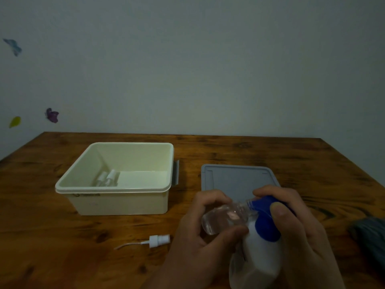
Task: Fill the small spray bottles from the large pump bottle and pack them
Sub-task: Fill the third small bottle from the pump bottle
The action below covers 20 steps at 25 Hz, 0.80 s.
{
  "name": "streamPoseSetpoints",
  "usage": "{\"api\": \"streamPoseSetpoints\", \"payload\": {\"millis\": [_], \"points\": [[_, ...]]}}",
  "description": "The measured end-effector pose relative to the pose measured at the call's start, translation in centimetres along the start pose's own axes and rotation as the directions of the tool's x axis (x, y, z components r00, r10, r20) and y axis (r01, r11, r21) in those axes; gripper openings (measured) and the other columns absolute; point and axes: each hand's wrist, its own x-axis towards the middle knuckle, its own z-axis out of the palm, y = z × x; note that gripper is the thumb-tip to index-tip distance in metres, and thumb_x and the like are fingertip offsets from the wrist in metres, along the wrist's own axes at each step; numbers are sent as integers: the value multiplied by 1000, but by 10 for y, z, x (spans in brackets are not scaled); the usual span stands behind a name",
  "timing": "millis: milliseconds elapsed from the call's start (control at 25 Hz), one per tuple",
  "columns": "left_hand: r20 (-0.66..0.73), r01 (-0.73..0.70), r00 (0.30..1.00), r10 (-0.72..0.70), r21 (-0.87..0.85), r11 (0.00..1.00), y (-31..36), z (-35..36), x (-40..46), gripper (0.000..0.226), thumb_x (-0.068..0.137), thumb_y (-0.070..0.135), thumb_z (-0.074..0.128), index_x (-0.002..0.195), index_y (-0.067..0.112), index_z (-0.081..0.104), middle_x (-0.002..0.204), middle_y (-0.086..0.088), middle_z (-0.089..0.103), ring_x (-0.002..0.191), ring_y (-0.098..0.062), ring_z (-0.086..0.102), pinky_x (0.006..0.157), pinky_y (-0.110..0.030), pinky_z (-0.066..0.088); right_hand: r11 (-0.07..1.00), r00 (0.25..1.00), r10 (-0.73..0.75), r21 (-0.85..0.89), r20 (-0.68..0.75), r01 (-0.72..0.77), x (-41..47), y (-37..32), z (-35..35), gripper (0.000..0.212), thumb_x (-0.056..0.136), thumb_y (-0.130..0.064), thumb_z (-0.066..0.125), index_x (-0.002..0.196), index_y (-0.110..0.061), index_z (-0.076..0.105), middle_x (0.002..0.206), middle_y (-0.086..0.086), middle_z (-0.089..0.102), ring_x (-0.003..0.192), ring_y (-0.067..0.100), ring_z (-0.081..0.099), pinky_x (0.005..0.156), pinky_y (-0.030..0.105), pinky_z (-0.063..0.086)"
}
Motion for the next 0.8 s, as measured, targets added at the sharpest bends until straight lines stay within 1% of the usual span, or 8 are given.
{"api": "streamPoseSetpoints", "payload": {"millis": [120,240,320,400,480,560,600,800], "points": [[0,-22,1000,22,15,1000,-4,-1,0,42,62,32,76,92,54,56,103,24,60,92,-3,63,68,-15,53,1000,1000,-2,14,-22,3,0,3,2,29,72,-52,42,89,-40,62,87,-16,63,68,4,60,55,7,43],[-3,-31,1000,31,63,998,-7,-2,-1,49,67,21,77,94,55,54,106,24,59,94,-3,62,73,-18,54,1000,1000,-9,2,-27,9,-1,4,4,25,72,-49,42,85,-40,62,85,-16,64,67,3,59,55,8,42],[-8,-42,999,43,83,996,-6,-2,-1,52,69,18,77,94,56,53,107,26,58,96,-1,61,75,-17,53,1000,1000,-10,-3,-28,10,-1,3,4,26,72,-50,42,86,-41,61,87,-17,64,69,1,59,57,5,43],[-11,-43,999,44,95,995,-4,0,0,55,72,14,79,93,57,53,107,29,57,96,1,60,77,-17,53,1000,1000,9,9,-23,-9,-1,1,2,27,70,-53,42,87,-43,61,88,-17,63,69,3,60,56,6,43],[-16,-66,998,68,103,992,-5,0,0,52,69,21,80,95,57,53,108,29,56,96,1,60,75,-17,54,1000,1000,20,20,-2,-20,0,-1,2,30,69,-54,41,89,-43,60,90,-19,62,71,3,60,55,6,43],[-17,-71,997,73,89,994,-4,0,0,45,65,32,76,96,57,53,107,29,57,95,0,61,73,-16,53,1000,1000,13,9,8,-13,1,-3,2,31,69,-54,40,91,-44,59,91,-22,62,73,2,61,55,4,43],[-21,-62,998,64,73,995,-4,0,1,45,64,32,75,95,57,53,106,29,57,95,0,61,72,-15,53,1000,1000,7,4,3,-7,1,-3,2,30,70,-54,39,90,-45,59,91,-22,62,71,2,61,54,4,42],[-25,-45,999,47,71,996,-7,-1,-1,51,69,16,78,94,54,55,104,26,59,94,0,61,71,-13,52,1000,1000,1,4,2,-1,0,0,3,27,72,-52,41,86,-40,60,85,-15,63,65,3,58,53,6,42]]}}
